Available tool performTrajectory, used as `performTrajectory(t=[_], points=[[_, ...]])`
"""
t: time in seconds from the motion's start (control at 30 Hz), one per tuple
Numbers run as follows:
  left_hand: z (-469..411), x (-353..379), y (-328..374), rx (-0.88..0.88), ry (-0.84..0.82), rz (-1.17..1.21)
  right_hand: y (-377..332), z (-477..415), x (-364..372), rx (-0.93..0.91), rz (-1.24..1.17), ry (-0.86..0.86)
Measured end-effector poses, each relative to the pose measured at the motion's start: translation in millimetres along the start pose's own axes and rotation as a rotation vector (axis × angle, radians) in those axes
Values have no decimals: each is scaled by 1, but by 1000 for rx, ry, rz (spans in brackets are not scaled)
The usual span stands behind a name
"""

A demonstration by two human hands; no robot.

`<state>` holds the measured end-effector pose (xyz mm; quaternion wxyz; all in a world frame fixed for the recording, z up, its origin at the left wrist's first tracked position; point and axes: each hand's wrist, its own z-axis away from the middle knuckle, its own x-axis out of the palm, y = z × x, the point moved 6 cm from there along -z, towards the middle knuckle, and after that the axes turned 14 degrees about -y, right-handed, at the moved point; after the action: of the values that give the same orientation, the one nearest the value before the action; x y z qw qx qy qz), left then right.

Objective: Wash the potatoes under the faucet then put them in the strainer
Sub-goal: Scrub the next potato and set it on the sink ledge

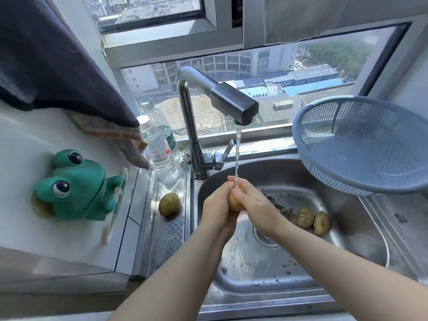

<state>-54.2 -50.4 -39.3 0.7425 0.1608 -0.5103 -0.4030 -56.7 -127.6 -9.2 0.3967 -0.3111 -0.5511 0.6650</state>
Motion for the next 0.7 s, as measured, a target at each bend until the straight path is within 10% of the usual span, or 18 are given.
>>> performTrajectory(t=[0.13, 0.27, 0.4, 0.7], points=[[-5, -6, -3, -202, 89, 38, -8, 5, -4, -108, 591, -75], [-6, 5, -2, -336, -49, 126, -12, 2, -12, -181, 626, 6], [5, 19, -8, -365, -205, 139, -19, -3, -23, -136, 403, 269], [4, -3, 7, -89, 65, -12, 17, -24, -1, 296, -763, 341]])
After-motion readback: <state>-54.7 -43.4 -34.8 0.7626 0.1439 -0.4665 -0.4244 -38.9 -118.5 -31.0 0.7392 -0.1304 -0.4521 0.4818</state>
